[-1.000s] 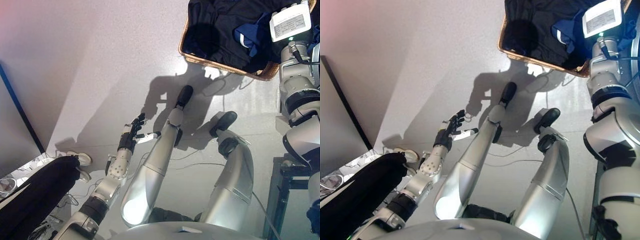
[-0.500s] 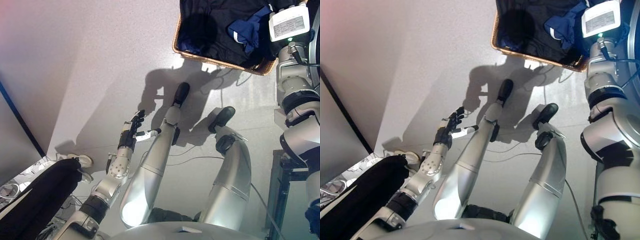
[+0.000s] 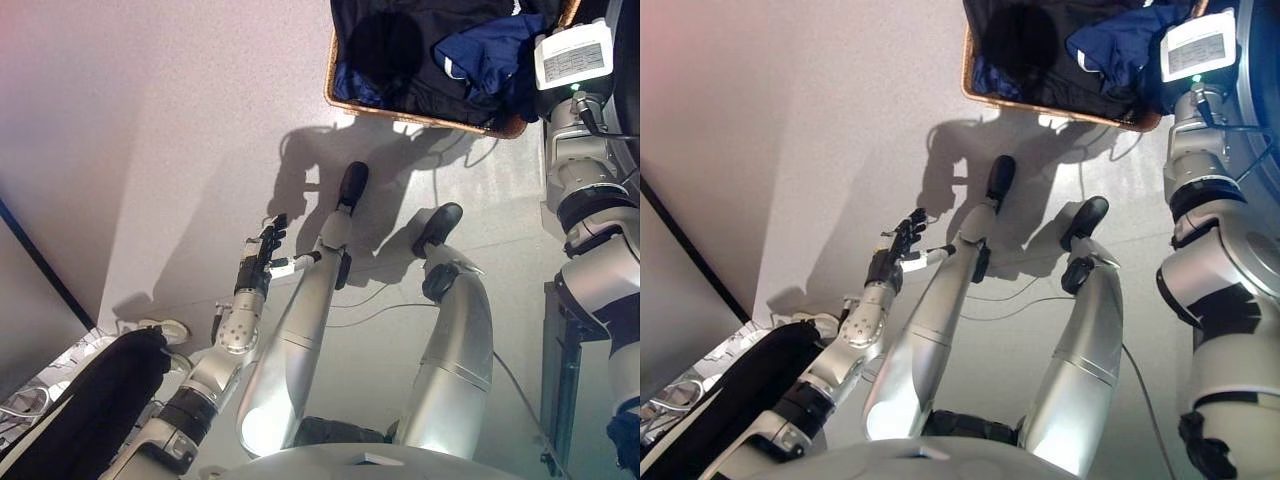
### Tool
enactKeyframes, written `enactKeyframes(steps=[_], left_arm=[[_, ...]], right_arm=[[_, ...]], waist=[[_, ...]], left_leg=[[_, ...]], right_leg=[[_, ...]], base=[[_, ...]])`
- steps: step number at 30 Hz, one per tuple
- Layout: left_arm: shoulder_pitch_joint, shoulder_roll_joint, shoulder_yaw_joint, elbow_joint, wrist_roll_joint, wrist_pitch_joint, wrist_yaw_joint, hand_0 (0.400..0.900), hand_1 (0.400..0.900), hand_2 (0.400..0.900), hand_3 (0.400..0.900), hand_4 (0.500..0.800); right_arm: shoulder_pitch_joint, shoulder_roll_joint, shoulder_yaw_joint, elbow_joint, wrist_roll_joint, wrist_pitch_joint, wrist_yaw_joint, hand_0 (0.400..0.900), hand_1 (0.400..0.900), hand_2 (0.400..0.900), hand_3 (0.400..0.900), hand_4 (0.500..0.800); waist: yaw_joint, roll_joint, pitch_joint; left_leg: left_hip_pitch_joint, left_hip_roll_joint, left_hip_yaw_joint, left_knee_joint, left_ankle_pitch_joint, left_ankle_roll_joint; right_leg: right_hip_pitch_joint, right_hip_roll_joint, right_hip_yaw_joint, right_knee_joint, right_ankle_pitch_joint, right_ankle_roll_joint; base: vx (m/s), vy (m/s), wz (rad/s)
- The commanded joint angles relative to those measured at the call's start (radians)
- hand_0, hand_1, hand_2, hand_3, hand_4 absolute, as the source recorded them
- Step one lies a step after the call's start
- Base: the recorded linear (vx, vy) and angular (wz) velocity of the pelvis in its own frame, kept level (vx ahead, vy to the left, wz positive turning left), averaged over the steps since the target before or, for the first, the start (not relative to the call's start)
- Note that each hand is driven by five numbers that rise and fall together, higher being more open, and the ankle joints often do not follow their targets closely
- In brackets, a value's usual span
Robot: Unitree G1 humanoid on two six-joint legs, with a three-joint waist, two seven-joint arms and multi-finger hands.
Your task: Put the clothes in the basket into the washing machine.
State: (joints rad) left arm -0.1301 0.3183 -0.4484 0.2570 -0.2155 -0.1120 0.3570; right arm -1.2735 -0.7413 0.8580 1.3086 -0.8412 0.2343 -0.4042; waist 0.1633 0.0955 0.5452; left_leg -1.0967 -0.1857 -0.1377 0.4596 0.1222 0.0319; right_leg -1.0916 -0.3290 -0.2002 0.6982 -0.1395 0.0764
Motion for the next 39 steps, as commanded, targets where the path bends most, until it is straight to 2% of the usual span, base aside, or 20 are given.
enactKeyframes(steps=[1,12,14,18,20,21,25,29,34,36,37,38,39], left_arm=[[0.053,0.028,0.025,-0.060,0.005,-0.032,0.024,0.900,0.900,0.900,0.900,0.800],[0.051,0.037,0.031,-0.064,0.017,-0.029,0.032,0.900,0.900,0.900,0.900,0.800],[0.047,0.038,0.028,-0.065,0.019,-0.027,0.032,0.900,0.900,0.900,0.900,0.800],[0.035,0.028,0.028,-0.064,0.022,-0.022,0.053,0.900,0.900,0.900,0.900,0.800],[0.031,0.031,0.036,-0.061,0.033,-0.018,0.061,0.900,0.900,0.900,0.900,0.800],[0.020,0.033,0.044,-0.061,0.037,-0.019,0.063,0.900,0.900,0.900,0.900,0.800],[0.011,0.047,0.038,-0.038,0.057,-0.023,0.065,0.900,0.900,0.900,0.900,0.800],[-0.003,0.065,0.031,-0.027,0.062,-0.027,0.064,0.900,0.900,0.900,0.900,0.800],[0.000,0.078,0.023,-0.038,0.058,-0.032,0.055,0.900,0.900,0.900,0.900,0.800],[-0.004,0.082,0.023,-0.041,0.055,-0.031,0.050,0.900,0.900,0.900,0.900,0.800],[-0.005,0.079,0.022,-0.042,0.052,-0.032,0.051,0.900,0.900,0.900,0.900,0.800],[-0.004,0.074,0.021,-0.043,0.045,-0.036,0.054,0.900,0.900,0.900,0.900,0.800],[-0.007,0.071,0.019,-0.042,0.043,-0.035,0.052,0.900,0.900,0.900,0.900,0.800]], right_arm=[[-0.039,-0.084,0.030,0.069,0.028,0.061,-0.005,0.400,0.400,0.400,0.400,0.500],[-0.047,-0.113,0.018,-0.012,0.035,0.079,-0.118,0.400,0.400,0.400,0.400,0.500],[-0.041,-0.123,-0.030,-0.021,0.090,0.074,-0.153,0.400,0.400,0.400,0.400,0.500],[0.002,-0.108,-0.266,-0.115,0.366,0.025,-0.303,0.400,0.400,0.400,0.400,0.500],[0.034,-0.123,-0.315,-0.178,0.393,0.037,-0.375,0.400,0.400,0.400,0.400,0.500],[0.030,-0.146,-0.334,-0.209,0.390,0.050,-0.411,0.400,0.400,0.400,0.400,0.500],[-0.012,-0.247,-0.337,-0.254,0.378,0.079,-0.482,0.400,0.400,0.400,0.400,0.500],[-0.115,-0.335,-0.264,-0.174,0.389,0.122,-0.505,0.400,0.400,0.400,0.400,0.500],[-0.235,-0.355,-0.191,-0.097,0.416,0.136,-0.502,0.400,0.400,0.400,0.400,0.500],[-0.261,-0.347,-0.167,-0.075,0.415,0.129,-0.470,0.400,0.400,0.400,0.400,0.500],[-0.279,-0.337,-0.166,-0.067,0.426,0.127,-0.472,0.808,0.808,0.808,0.808,0.745],[-0.283,-0.320,-0.177,-0.061,0.441,0.117,-0.465,0.900,0.900,0.900,0.900,0.800],[-0.284,-0.309,-0.166,-0.049,0.437,0.114,-0.450,0.900,0.900,0.900,0.900,0.800]], waist=[[0.024,0.032,-0.025],[0.003,0.022,-0.025],[-0.002,0.024,-0.025],[-0.019,0.024,-0.025],[-0.031,0.017,-0.025],[-0.037,0.013,-0.025],[-0.051,0.003,-0.025],[-0.059,-0.003,-0.025],[-0.055,-0.003,-0.025],[-0.050,0.002,-0.025],[-0.049,0.007,-0.025],[-0.048,0.011,-0.025],[-0.046,0.014,-0.025]], left_leg=[[0.007,0.001,-0.003,0.050,-0.172,-0.027],[0.054,0.020,0.016,0.024,-0.169,-0.030],[0.066,0.024,0.018,0.016,-0.168,-0.031],[0.088,0.037,0.035,0.008,-0.171,-0.029],[0.103,0.045,0.046,0.002,-0.174,-0.030],[0.085,0.047,0.056,-0.012,-0.141,-0.027],[0.119,0.059,0.071,-0.029,-0.141,-0.032],[0.173,0.063,0.083,-0.054,-0.141,-0.037],[0.208,0.066,0.092,-0.077,-0.135,-0.041],[0.215,0.065,0.093,-0.083,-0.132,-0.042],[0.217,0.064,0.092,-0.087,-0.131,-0.041],[0.219,0.064,0.093,-0.088,-0.129,-0.041],[0.219,0.063,0.093,-0.089,-0.127,-0.041]], right_leg=[[0.009,0.004,0.002,-0.070,0.073,0.055],[0.043,0.020,0.010,-0.112,0.092,0.058],[0.054,0.023,0.012,-0.123,0.094,0.058],[0.068,0.035,0.022,-0.138,0.101,0.059],[0.080,0.044,0.029,-0.159,0.108,0.061],[0.067,0.047,0.022,-0.189,0.146,0.053],[0.098,0.055,0.032,-0.226,0.168,0.061],[0.139,0.063,0.043,-0.256,0.181,0.066],[0.176,0.067,0.051,-0.293,0.197,0.069],[0.184,0.066,0.049,-0.299,0.198,0.069],[0.186,0.066,0.048,-0.300,0.199,0.068],[0.186,0.065,0.048,-0.301,0.201,0.067],[0.186,0.066,0.050,-0.301,0.201,0.066]], base=[[0.00,0.000,0.00],[0.01,-0.009,-0.06],[0.00,-0.011,-0.06],[0.02,0.011,-0.15],[-0.01,0.038,-0.30],[-0.06,0.046,-0.30],[-0.01,0.010,-0.17],[0.01,0.016,-0.12],[0.00,0.011,-0.08],[0.00,-0.004,0.02],[-0.01,-0.002,0.04],[0.00,0.000,0.00],[0.00,0.000,0.00]])
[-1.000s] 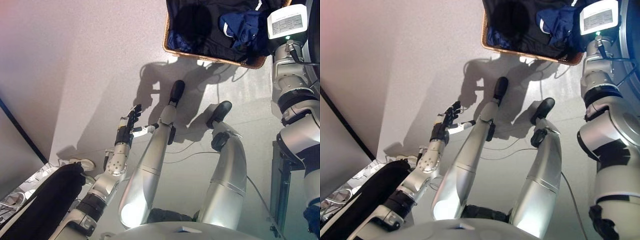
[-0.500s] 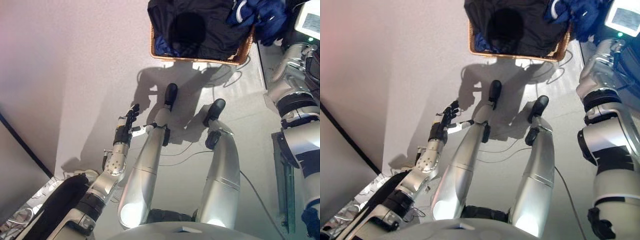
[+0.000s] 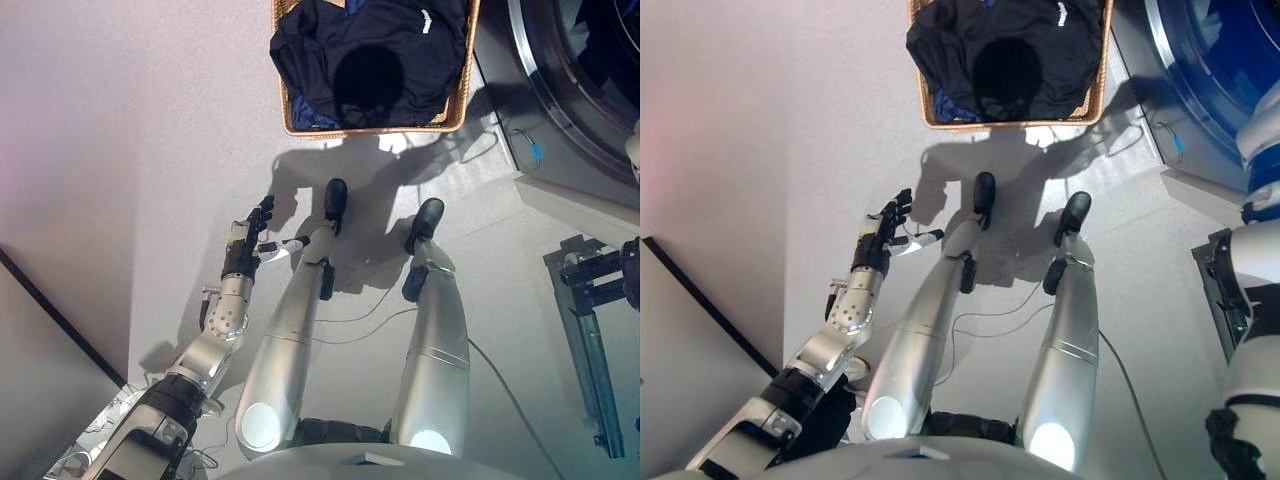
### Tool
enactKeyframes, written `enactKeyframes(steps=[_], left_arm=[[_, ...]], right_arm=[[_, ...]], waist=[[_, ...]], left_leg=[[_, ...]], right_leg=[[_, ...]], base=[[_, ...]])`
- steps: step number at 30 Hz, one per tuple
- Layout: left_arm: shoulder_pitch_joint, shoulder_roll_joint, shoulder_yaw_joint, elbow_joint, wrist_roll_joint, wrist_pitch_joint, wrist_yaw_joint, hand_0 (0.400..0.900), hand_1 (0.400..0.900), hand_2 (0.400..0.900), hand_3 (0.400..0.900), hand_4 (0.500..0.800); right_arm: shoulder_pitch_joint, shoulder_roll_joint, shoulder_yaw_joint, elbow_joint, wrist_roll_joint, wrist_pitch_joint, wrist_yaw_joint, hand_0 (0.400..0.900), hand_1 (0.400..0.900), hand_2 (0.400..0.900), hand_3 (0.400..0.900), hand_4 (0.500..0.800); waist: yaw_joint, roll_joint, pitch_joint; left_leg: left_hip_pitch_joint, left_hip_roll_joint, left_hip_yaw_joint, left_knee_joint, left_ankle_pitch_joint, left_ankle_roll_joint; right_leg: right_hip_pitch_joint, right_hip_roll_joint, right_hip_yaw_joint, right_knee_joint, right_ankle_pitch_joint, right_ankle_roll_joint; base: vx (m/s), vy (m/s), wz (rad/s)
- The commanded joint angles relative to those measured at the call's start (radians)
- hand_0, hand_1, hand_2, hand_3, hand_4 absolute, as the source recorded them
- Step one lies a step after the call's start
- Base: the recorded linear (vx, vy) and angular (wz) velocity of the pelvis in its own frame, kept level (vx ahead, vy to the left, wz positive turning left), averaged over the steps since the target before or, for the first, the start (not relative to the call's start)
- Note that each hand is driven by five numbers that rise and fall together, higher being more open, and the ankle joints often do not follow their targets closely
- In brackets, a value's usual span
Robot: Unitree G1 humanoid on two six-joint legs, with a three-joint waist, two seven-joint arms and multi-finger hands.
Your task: Put the clothes in the basket into the washing machine.
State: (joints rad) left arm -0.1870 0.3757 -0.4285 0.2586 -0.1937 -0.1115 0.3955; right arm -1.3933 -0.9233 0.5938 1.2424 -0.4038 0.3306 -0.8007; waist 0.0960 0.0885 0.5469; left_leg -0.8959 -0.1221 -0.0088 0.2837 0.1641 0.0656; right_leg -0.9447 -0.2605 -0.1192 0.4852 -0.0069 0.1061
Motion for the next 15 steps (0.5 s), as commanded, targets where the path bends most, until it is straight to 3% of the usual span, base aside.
enactKeyframes(steps=[1,11,15], left_arm=[[0.049,0.008,-0.001,-0.045,0.020,-0.035,0.014,0.900,0.900,0.900,0.900,0.800],[0.033,-0.007,-0.007,-0.043,0.019,-0.038,0.026,0.900,0.900,0.900,0.900,0.800],[0.022,-0.015,-0.013,-0.035,0.031,-0.026,0.028,0.900,0.900,0.900,0.900,0.800]], right_arm=[[-0.162,-0.115,0.090,0.015,0.004,0.016,-0.063,0.900,0.900,0.900,0.900,0.800],[-0.073,-0.058,0.037,0.068,-0.030,0.055,-0.080,0.900,0.900,0.900,0.900,0.800],[0.014,-0.009,-0.053,0.049,0.011,0.047,-0.104,0.900,0.900,0.900,0.900,0.800]], waist=[[0.019,0.023,-0.027],[0.024,0.038,-0.027],[0.021,0.038,-0.027]], left_leg=[[0.018,0.000,-0.037,0.086,-0.168,-0.075],[0.042,-0.008,-0.042,0.078,-0.162,-0.076],[0.063,-0.008,-0.039,0.081,-0.165,-0.076]], right_leg=[[0.039,-0.002,-0.030,-0.089,0.070,0.035],[0.067,-0.003,-0.036,-0.093,0.072,0.032],[0.094,-0.004,-0.037,-0.099,0.072,0.031]], base=[[0.00,0.000,0.00],[0.00,0.004,0.05],[0.00,0.008,0.00]])
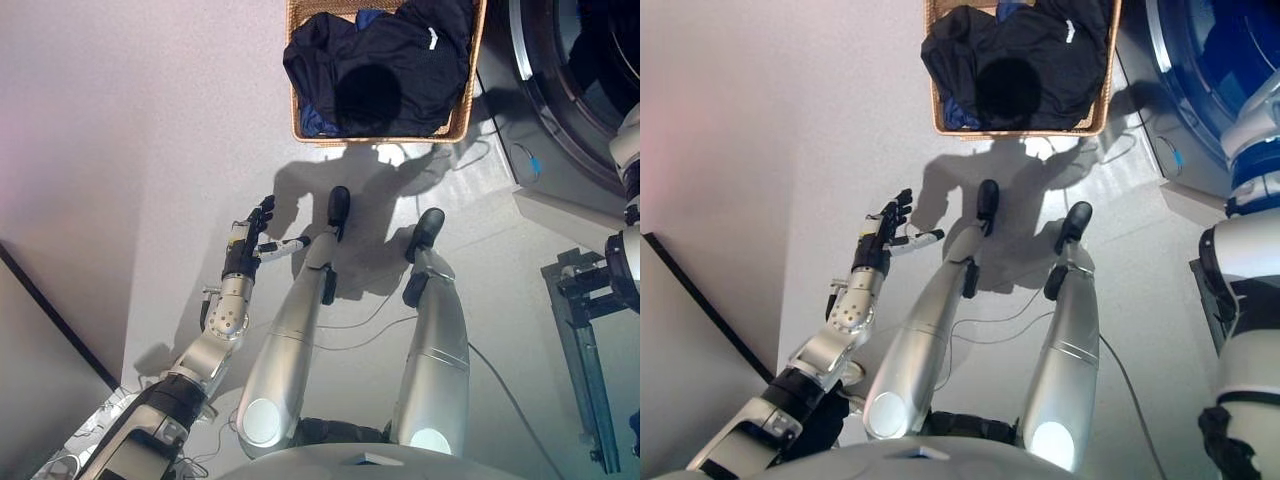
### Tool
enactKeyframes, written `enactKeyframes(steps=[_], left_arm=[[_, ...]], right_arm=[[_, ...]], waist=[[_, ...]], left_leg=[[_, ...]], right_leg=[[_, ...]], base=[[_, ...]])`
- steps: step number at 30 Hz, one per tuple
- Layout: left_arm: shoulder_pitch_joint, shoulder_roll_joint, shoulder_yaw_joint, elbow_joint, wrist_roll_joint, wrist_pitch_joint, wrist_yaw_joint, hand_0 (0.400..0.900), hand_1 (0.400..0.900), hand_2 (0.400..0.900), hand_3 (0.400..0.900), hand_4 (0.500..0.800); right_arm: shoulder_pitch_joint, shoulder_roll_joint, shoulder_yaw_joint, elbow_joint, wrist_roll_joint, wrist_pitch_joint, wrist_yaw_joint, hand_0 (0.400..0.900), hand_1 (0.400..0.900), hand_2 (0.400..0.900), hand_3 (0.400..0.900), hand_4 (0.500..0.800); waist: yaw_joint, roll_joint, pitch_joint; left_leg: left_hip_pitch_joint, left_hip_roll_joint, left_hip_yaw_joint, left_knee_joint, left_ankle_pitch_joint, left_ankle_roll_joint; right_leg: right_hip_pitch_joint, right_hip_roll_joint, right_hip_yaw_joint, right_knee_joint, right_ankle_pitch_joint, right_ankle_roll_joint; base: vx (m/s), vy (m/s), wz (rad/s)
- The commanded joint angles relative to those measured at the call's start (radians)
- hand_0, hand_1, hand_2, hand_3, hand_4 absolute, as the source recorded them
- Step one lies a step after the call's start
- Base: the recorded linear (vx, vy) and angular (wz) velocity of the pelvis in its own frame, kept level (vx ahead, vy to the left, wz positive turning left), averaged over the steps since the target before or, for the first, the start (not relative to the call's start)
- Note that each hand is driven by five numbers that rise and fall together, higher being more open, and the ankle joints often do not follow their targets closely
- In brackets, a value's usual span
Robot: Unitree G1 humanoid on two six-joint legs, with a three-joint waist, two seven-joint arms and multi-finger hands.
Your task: Put the clothes in the basket into the washing machine.
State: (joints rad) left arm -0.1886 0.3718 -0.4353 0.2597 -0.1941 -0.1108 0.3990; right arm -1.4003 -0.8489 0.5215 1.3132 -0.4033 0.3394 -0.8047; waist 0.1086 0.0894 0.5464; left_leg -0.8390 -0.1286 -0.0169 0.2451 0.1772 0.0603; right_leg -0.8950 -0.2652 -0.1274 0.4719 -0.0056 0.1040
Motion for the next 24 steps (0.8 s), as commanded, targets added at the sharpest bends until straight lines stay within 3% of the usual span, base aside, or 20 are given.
enactKeyframes(steps=[1,5,9,12,14,16,17,18,20,21,23,24], left_arm=[[0.022,-0.015,-0.002,-0.029,0.033,-0.025,0.027,0.900,0.900,0.900,0.900,0.800],[0.015,-0.040,0.020,-0.005,0.040,-0.016,0.036,0.900,0.900,0.900,0.900,0.800],[0.017,-0.074,0.057,0.041,0.046,-0.002,0.047,0.900,0.900,0.900,0.900,0.800],[0.042,-0.094,0.075,0.092,0.047,0.009,0.031,0.900,0.900,0.900,0.900,0.800],[0.060,-0.094,0.097,0.154,0.047,0.013,-0.002,0.900,0.900,0.900,0.900,0.800],[0.061,-0.092,0.115,0.174,0.049,0.015,-0.009,0.900,0.900,0.900,0.900,0.800],[0.078,-0.085,0.132,0.201,0.048,0.022,-0.049,0.900,0.900,0.900,0.900,0.800],[0.088,-0.086,0.151,0.216,0.047,0.028,-0.067,0.900,0.900,0.900,0.900,0.800],[0.099,-0.077,0.167,0.221,0.046,0.029,-0.077,0.900,0.900,0.900,0.900,0.800],[0.130,-0.075,0.204,0.221,0.044,0.046,-0.101,0.900,0.900,0.900,0.900,0.800],[0.148,-0.070,0.213,0.229,0.048,0.054,-0.122,0.900,0.900,0.900,0.900,0.800],[0.168,-0.073,0.237,0.255,0.044,0.058,-0.136,0.900,0.900,0.900,0.900,0.800]], right_arm=[[0.051,-0.067,-0.005,-0.042,0.018,0.032,-0.108,0.900,0.900,0.900,0.900,0.800],[0.217,0.057,-0.103,-0.156,0.022,0.011,-0.117,0.900,0.900,0.900,0.900,0.800],[0.457,0.219,-0.193,-0.417,-0.009,-0.047,-0.120,0.900,0.900,0.900,0.900,0.800],[0.678,0.344,-0.243,-0.518,0.078,-0.190,-0.010,0.900,0.900,0.900,0.900,0.800],[0.814,0.403,-0.217,-0.479,0.167,-0.280,0.137,0.900,0.900,0.900,0.900,0.800],[0.864,0.429,-0.246,-0.440,0.210,-0.290,0.155,0.900,0.900,0.900,0.900,0.800],[0.925,0.473,-0.293,-0.336,0.333,-0.307,0.244,0.900,0.900,0.900,0.900,0.800],[0.964,0.490,-0.335,-0.304,0.389,-0.314,0.283,0.900,0.900,0.900,0.900,0.800],[1.003,0.501,-0.377,-0.295,0.457,-0.331,0.305,0.900,0.900,0.900,0.900,0.800],[1.081,0.538,-0.502,-0.276,0.685,-0.372,0.363,0.900,0.900,0.900,0.900,0.800],[1.109,0.545,-0.539,-0.264,0.749,-0.389,0.388,0.900,0.900,0.900,0.900,0.800],[1.140,0.558,-0.587,-0.263,0.865,-0.420,0.444,0.900,0.900,0.900,0.900,0.800]], waist=[[0.006,0.034,-0.026],[-0.015,0.013,-0.026],[-0.049,-0.017,-0.026],[-0.070,-0.046,-0.026],[-0.076,-0.058,-0.026],[-0.076,-0.063,-0.026],[-0.070,-0.065,-0.026],[-0.071,-0.066,-0.026],[-0.073,-0.065,-0.031],[-0.078,-0.066,-0.058],[-0.082,-0.064,-0.072],[-0.086,-0.064,-0.095]], left_leg=[[0.015,0.000,-0.029,0.118,-0.179,-0.071],[0.060,0.007,-0.021,0.113,-0.186,-0.071],[0.131,0.020,-0.010,0.095,-0.190,-0.070],[0.208,0.033,-0.009,0.062,-0.186,-0.070],[0.282,0.040,-0.014,0.020,-0.175,-0.073],[0.326,0.043,-0.020,-0.003,-0.170,-0.074],[0.401,0.047,-0.024,-0.039,-0.163,-0.075],[0.443,0.050,-0.027,-0.057,-0.160,-0.075],[0.474,0.053,-0.029,-0.073,-0.154,-0.075],[0.531,0.055,-0.029,-0.097,-0.162,-0.072],[0.555,0.055,-0.029,-0.113,-0.157,-0.071],[0.591,0.057,-0.025,-0.136,-0.156,-0.069]], right_leg=[[0.054,0.002,-0.027,-0.089,0.072,0.033],[0.105,0.013,-0.023,-0.112,0.078,0.031],[0.175,0.029,-0.019,-0.144,0.084,0.029],[0.260,0.037,-0.027,-0.183,0.092,0.030],[0.333,0.045,-0.038,-0.214,0.096,0.032],[0.375,0.050,-0.044,-0.231,0.096,0.032],[0.451,0.055,-0.054,-0.257,0.093,0.032],[0.491,0.057,-0.062,-0.267,0.090,0.032],[0.521,0.059,-0.064,-0.278,0.092,0.034],[0.570,0.066,-0.064,-0.285,0.079,0.036],[0.593,0.065,-0.066,-0.295,0.081,0.037],[0.622,0.071,-0.064,-0.307,0.077,0.038]], base=[[0.00,0.012,-0.05],[0.01,0.026,-0.18],[0.03,0.005,-0.25],[0.05,-0.045,-0.16],[0.08,-0.086,-0.04],[0.08,-0.073,-0.01],[0.12,-0.068,0.03],[0.15,-0.076,0.02],[0.10,-0.031,-0.01],[0.14,-0.021,-0.02],[0.11,-0.008,-0.03],[0.04,0.004,-0.05]])
